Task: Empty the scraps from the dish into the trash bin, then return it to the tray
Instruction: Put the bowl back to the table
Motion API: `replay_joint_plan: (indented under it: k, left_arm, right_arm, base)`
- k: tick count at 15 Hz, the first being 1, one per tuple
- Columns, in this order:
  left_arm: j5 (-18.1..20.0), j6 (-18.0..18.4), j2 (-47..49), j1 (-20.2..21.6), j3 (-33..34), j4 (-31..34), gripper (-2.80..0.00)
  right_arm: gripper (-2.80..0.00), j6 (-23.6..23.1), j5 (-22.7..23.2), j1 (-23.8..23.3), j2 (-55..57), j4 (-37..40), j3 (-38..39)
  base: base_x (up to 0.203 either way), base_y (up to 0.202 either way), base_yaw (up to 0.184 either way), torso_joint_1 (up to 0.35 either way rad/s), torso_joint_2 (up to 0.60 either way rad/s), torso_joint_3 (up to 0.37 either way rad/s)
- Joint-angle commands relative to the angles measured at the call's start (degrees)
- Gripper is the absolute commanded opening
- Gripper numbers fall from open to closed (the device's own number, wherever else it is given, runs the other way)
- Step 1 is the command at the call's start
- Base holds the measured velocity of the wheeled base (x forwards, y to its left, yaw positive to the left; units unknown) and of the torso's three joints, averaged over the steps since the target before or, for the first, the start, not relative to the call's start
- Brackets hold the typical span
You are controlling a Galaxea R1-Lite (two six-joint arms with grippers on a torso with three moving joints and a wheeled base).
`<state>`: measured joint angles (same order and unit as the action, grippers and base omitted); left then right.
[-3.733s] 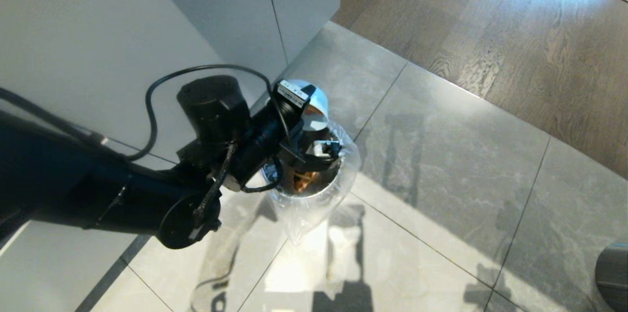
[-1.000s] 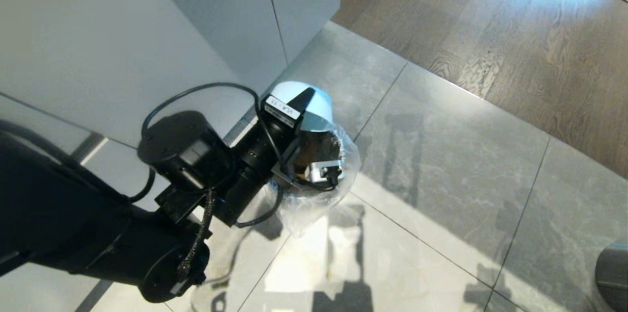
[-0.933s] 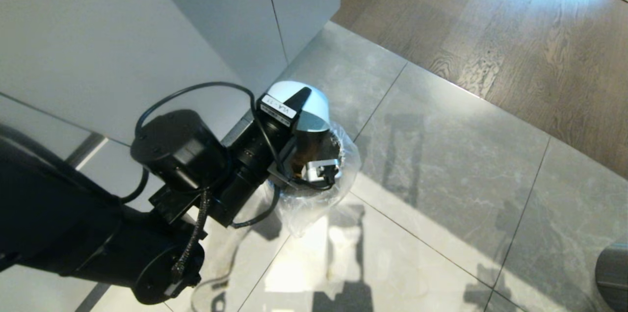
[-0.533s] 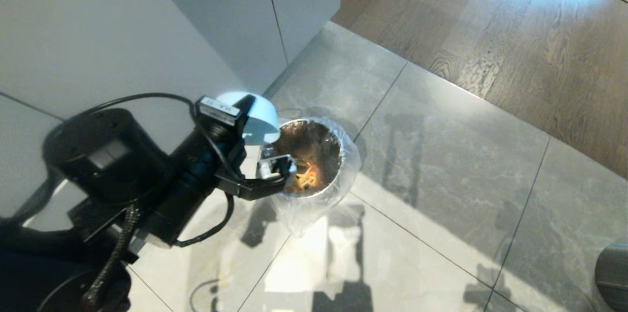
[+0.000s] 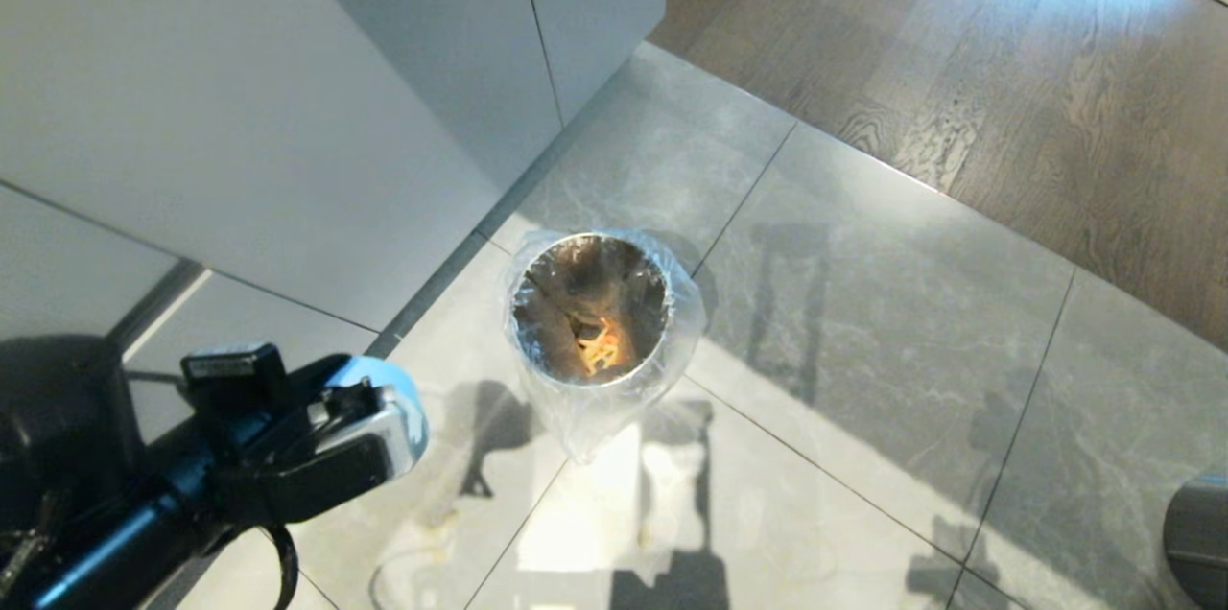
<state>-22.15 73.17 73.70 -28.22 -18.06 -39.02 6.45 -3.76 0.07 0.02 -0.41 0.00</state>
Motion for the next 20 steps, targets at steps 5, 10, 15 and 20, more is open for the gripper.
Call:
replay_joint_plan:
  k: [5, 10, 15, 20]
  left_arm:
    - [-0.11, -50.17, -16.37, 0.31, 14.07, 7.03, -2.80]
    - [7.20, -64.24, -27.89, 11.09, 16.21, 9.99, -2.80]
    - [31.40, -79.13, -42.55, 19.54, 16.35, 24.67, -2.80]
    - [28.97, -82.32, -56.08, 29.60, 15.84, 39.19, -2.80]
  right_arm:
    - [-2.80, 0.06, -0.02, 0.01, -0.02, -0.02, 0.00]
    - [-2.80, 0.06, -0.02, 0.01, -0.02, -0.02, 0.00]
    - [-2.80, 0.06, -0.02, 0.01, -0.02, -0.02, 0.00]
    - [-2.80, 0.06, -0.02, 0.01, -0.02, -0.02, 0.00]
  base:
    - [0.000, 0.000, 0.000, 0.000, 0.00, 0.000]
    - [0.000, 0.000, 0.000, 0.000, 0.00, 0.000]
    - [0.000, 0.000, 0.000, 0.000, 0.00, 0.000]
    - [0.000, 0.000, 0.000, 0.000, 0.00, 0.000]
